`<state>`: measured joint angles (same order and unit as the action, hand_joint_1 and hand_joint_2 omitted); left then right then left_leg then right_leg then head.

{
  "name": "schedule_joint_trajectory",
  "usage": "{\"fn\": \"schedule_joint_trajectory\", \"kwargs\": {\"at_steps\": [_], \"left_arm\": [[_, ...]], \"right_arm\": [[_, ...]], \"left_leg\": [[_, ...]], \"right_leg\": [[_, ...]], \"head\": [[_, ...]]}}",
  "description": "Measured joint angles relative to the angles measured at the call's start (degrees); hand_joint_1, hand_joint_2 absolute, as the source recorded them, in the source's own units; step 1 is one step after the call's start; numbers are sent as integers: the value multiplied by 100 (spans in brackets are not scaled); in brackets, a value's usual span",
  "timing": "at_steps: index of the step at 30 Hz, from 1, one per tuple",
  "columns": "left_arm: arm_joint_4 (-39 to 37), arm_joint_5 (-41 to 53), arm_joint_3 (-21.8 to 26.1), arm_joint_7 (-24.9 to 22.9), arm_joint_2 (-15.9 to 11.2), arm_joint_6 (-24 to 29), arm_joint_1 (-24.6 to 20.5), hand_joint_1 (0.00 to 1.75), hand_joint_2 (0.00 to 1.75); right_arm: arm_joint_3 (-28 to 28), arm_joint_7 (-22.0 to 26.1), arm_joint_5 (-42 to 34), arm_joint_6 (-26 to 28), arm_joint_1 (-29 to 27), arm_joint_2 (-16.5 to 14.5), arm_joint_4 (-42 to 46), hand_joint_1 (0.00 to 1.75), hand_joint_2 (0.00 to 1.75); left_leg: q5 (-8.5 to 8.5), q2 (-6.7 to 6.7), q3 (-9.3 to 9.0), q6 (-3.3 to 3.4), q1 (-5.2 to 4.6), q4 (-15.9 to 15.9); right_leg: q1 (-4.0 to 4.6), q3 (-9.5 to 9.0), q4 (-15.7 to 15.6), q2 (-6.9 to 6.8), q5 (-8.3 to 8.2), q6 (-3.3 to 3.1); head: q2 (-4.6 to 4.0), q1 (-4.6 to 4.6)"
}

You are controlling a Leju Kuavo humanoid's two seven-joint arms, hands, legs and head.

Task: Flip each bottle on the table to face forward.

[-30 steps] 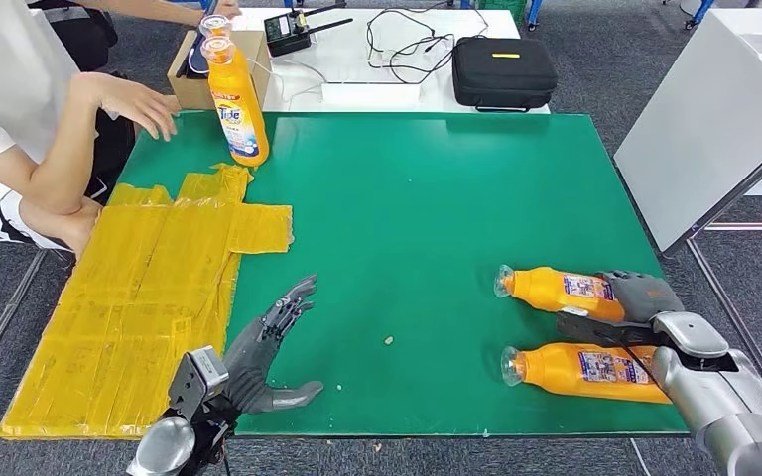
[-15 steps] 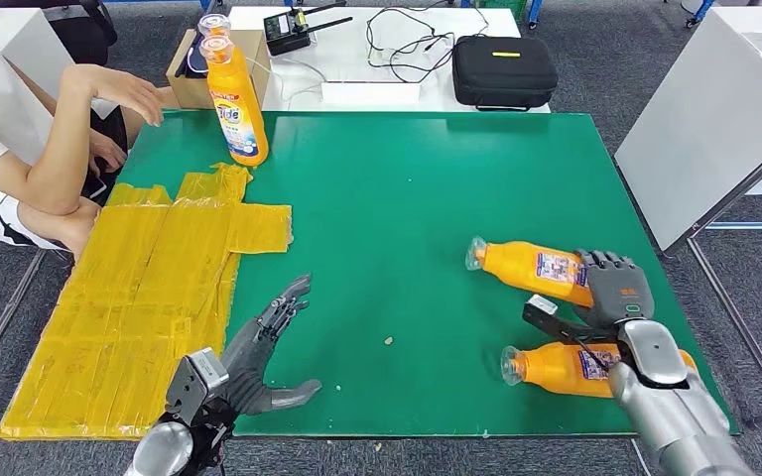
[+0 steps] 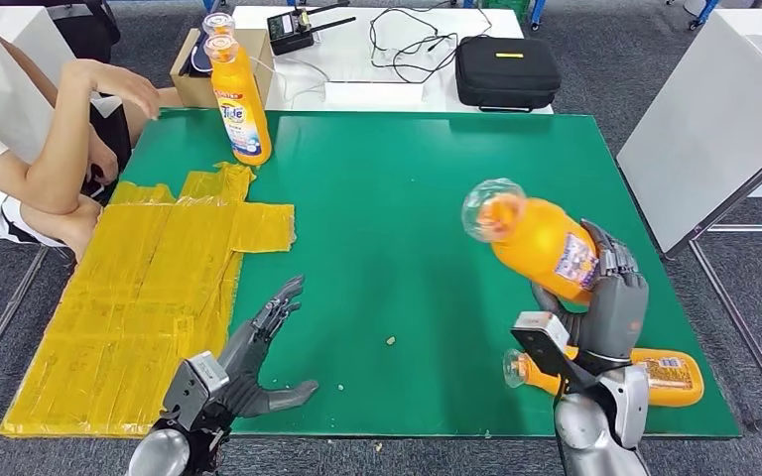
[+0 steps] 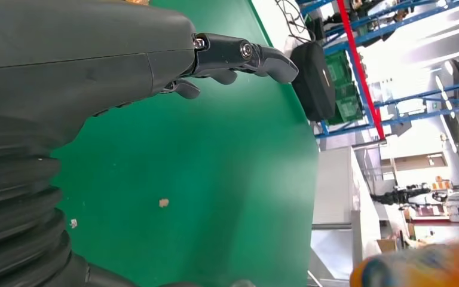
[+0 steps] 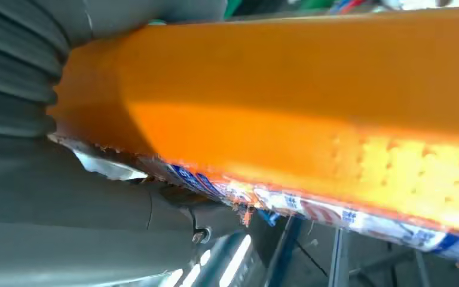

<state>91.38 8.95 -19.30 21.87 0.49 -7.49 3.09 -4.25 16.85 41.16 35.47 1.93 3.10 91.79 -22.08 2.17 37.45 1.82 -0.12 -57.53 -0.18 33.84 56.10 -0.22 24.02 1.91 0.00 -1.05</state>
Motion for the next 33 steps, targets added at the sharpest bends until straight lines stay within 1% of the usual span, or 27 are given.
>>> {"fn": "schedule_joint_trajectory", "kwargs": {"at_steps": [1,3,6,9,12,16,23,33], "left_arm": [[26,-18,6,-14,-3,22,19,0,175],[87,-70,42,-49,-8,53,59,0,175],[193,-181,128,-95,-11,67,119,0,175],[320,-293,172,-121,-11,23,150,0,175],[442,-385,137,-162,2,-39,147,0,175],[507,-478,-63,-235,39,-57,141,0,175],[500,-486,-494,-256,84,-55,36,0,175],[477,-511,-755,-289,97,-53,-146,0,175]], "right_arm": [[-18,112,-250,-150,-97,-72,163,175,175],[-122,243,-833,-651,-291,-197,465,175,175],[-367,294,-1485,-1376,-534,-360,721,175,175],[-686,263,-1938,-1964,-689,-571,698,175,175],[-1012,252,-2368,-2383,-737,-782,423,175,175],[-1436,284,-2516,-2560,-750,-951,39,175,175],[-2049,230,-2386,-2651,-620,-1040,-510,175,175],[-2338,238,-2391,-2696,-287,-1146,-949,175,175]], "left_leg": [[0,-1,0,0,-1,0],[-1,-5,-1,0,0,0],[-1,-8,-1,-2,3,0],[-2,-12,-1,-4,9,1],[-2,-13,-2,-8,16,1],[-1,-12,-1,-9,17,1],[-1,-12,-1,-9,15,1],[0,-15,-2,-10,17,1]], "right_leg": [[0,0,0,0,0,0],[0,1,0,1,-1,0],[1,4,0,1,0,-1],[6,5,1,2,0,-2],[10,7,1,3,1,-4],[10,7,0,3,2,-5],[9,7,-1,3,1,-5],[10,7,1,4,0,-5]], "head": [[0,-1],[0,-2],[0,-1],[0,-2],[0,-2],[0,0],[0,0],[0,0]]}}
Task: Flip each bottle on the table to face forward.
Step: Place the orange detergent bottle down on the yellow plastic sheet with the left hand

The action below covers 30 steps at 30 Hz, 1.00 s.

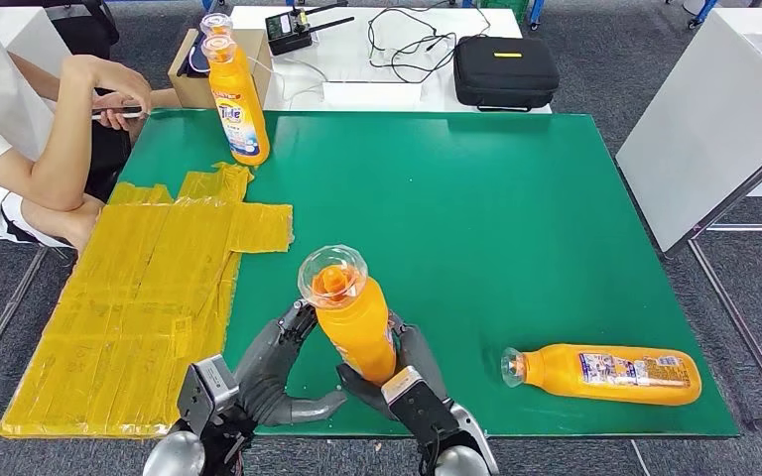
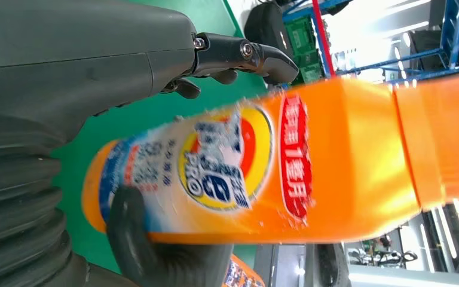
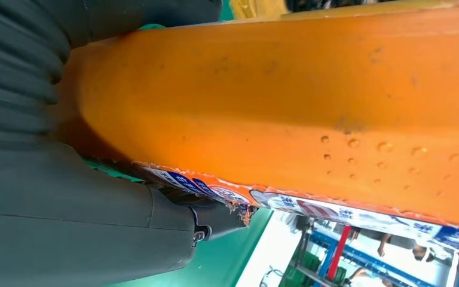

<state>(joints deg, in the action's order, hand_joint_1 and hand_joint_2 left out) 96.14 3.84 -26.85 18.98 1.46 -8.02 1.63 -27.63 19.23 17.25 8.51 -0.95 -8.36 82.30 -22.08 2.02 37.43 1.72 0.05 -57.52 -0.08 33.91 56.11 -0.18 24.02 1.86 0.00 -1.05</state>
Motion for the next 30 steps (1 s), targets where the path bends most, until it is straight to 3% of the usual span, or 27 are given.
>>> {"fn": "schedule_joint_trajectory", "kwargs": {"at_steps": [17,25,26,29,30], "left_arm": [[-81,-14,-73,-8,1,28,-96,0,175],[-224,-159,-148,-44,2,191,-237,0,175],[-254,-202,-148,-49,5,199,-258,14,175],[-345,-320,-146,-58,15,205,-303,145,175],[-372,-349,-146,-57,16,205,-310,175,175]], "right_arm": [[-123,2,-4,-13,165,-36,-289,175,175],[-441,66,92,-60,271,-21,-670,175,175],[-492,72,107,-62,278,-17,-722,175,175],[-621,89,142,-89,303,3,-875,175,175],[-656,95,154,-102,311,10,-922,175,175]], "left_leg": [[0,0,0,0,0,0],[0,0,0,0,0,0],[0,0,0,0,0,0],[-1,0,0,0,0,0],[-1,0,1,0,0,0]], "right_leg": [[0,0,-1,0,0,0],[0,0,0,0,0,0],[0,1,0,0,0,0],[0,1,-1,0,0,0],[0,1,-1,0,0,0]], "head": [[0,0],[0,1],[0,0],[0,0],[0,0]]}}
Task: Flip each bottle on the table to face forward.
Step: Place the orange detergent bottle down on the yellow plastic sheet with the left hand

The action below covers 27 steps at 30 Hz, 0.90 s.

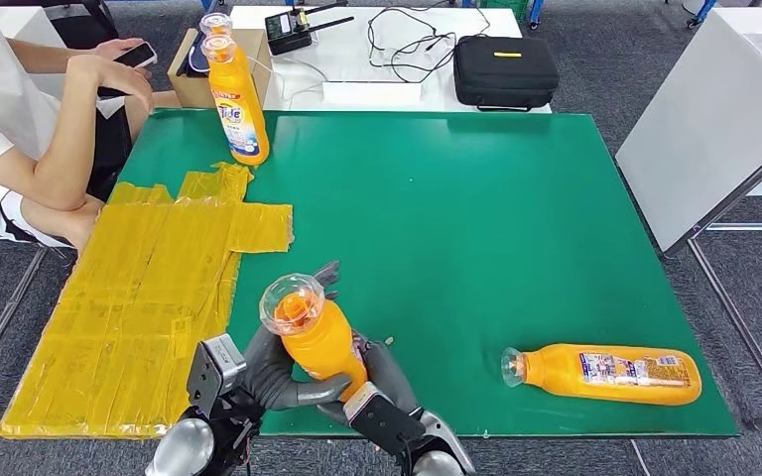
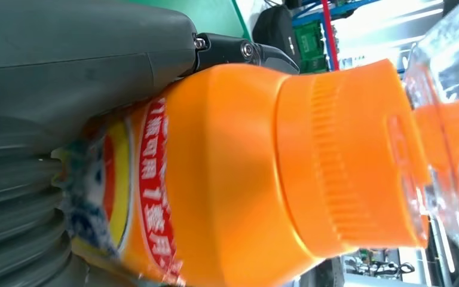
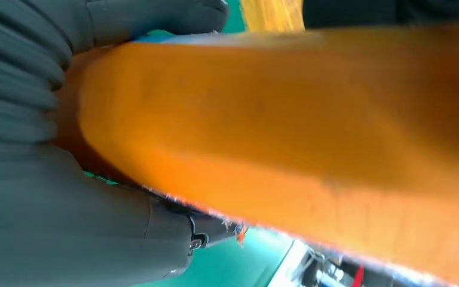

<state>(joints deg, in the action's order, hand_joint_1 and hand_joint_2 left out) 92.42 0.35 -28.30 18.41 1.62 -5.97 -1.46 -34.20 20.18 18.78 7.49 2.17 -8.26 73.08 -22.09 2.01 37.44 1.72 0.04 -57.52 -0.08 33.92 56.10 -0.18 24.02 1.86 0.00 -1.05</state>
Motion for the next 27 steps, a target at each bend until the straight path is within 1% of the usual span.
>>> {"fn": "schedule_joint_trajectory", "kwargs": {"at_steps": [10,27], "left_arm": [[-185,-139,2,15,3,-15,-41,175,175],[-276,-140,3,17,15,-15,-67,175,175]], "right_arm": [[-118,9,-20,-20,117,17,-335,175,175],[-135,23,-33,-30,156,15,-477,175,175]], "left_leg": [[0,-3,-1,0,0,0],[0,-4,-1,0,0,0]], "right_leg": [[0,1,0,1,-1,0],[0,1,0,1,-1,0]], "head": [[0,0],[0,0]]}}
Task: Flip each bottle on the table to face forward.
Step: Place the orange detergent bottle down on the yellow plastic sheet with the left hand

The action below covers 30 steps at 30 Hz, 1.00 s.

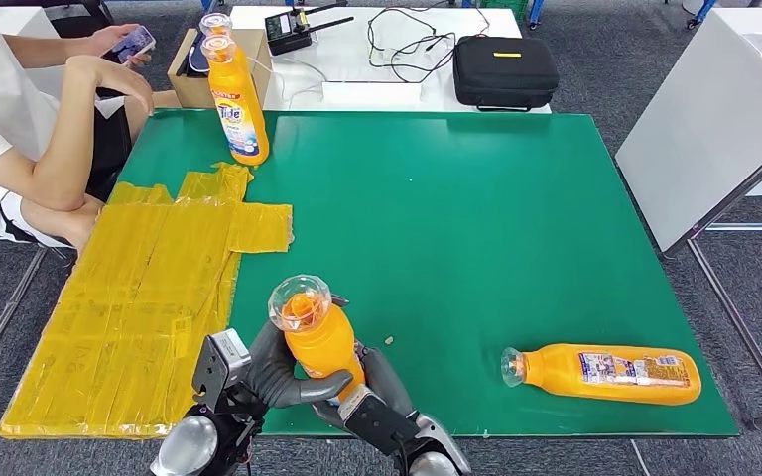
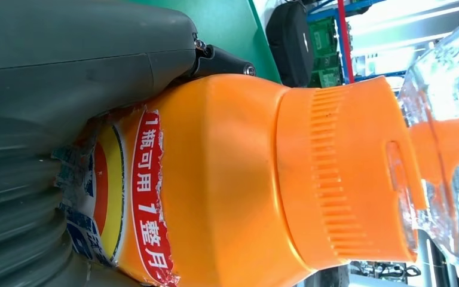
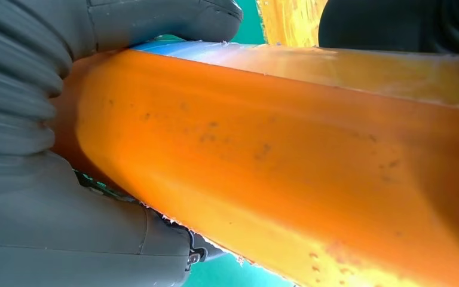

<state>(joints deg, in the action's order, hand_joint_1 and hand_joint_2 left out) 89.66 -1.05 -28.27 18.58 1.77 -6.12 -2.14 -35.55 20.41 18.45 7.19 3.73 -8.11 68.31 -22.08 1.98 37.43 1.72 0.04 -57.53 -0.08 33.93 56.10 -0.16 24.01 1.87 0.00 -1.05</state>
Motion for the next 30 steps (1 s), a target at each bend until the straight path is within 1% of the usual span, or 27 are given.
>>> {"fn": "schedule_joint_trajectory", "kwargs": {"at_steps": [16,20,21,22,23,25,26,27,28,29,30], "left_arm": [[-54,-30,1,4,2,-9,-29,175,175],[-60,-39,2,36,2,45,-36,175,175],[-45,145,7,44,-13,231,-47,175,175],[-10,530,20,28,-44,601,-67,175,175],[40,1143,51,-15,-90,1121,-101,175,175],[129,3106,182,-196,-211,2265,-205,175,175],[147,4220,257,-294,-259,2666,-263,175,175],[150,5316,321,-379,-291,2935,-314,175,175],[146,6259,359,-448,-304,3092,-348,175,175],[142,6943,374,-493,-310,3182,-364,175,175],[137,7381,382,-531,-311,3237,-370,175,175]], "right_arm": [[-2,2,-21,-8,26,-7,-44,175,175],[28,86,-48,216,10,1,-10,0,175],[75,197,-109,308,-55,43,135,0,175],[174,338,-215,366,-162,124,429,0,175],[330,464,-351,359,-293,230,839,0,175],[820,550,-580,110,-545,456,1817,0,175],[1081,518,-626,-51,-635,522,2195,0,175],[1313,499,-634,-181,-719,568,2520,0,175],[1488,513,-615,-248,-799,591,2774,0,175],[1604,546,-584,-277,-869,605,2970,0,175],[1688,587,-547,-287,-931,614,3140,0,175]], "left_leg": [[0,-1,0,0,0,0],[0,-1,-1,0,0,-1],[1,4,0,1,0,-2],[3,10,3,2,-1,-2],[4,15,6,3,-1,-3],[3,17,10,4,-2,-2],[2,16,8,3,-3,-2],[2,16,6,3,-4,-2],[1,17,5,3,-5,-2],[1,17,4,3,-5,-2],[1,16,5,2,-5,-2]], "right_leg": [[0,1,0,1,0,0],[0,2,0,4,0,0],[-1,4,0,3,0,0],[-2,5,0,0,-1,1],[-2,6,0,-2,-1,1],[-3,5,0,-5,-2,1],[-4,4,-1,-4,-2,1],[-5,2,-1,-4,-2,1],[-5,1,-1,-4,-1,2],[-6,0,-1,-4,-1,2],[-6,1,-1,-3,-1,2]], "head": [[0,0],[0,0],[0,-1],[0,-1],[0,1],[0,0],[0,0],[0,-2],[0,0],[0,-1],[0,0]]}}
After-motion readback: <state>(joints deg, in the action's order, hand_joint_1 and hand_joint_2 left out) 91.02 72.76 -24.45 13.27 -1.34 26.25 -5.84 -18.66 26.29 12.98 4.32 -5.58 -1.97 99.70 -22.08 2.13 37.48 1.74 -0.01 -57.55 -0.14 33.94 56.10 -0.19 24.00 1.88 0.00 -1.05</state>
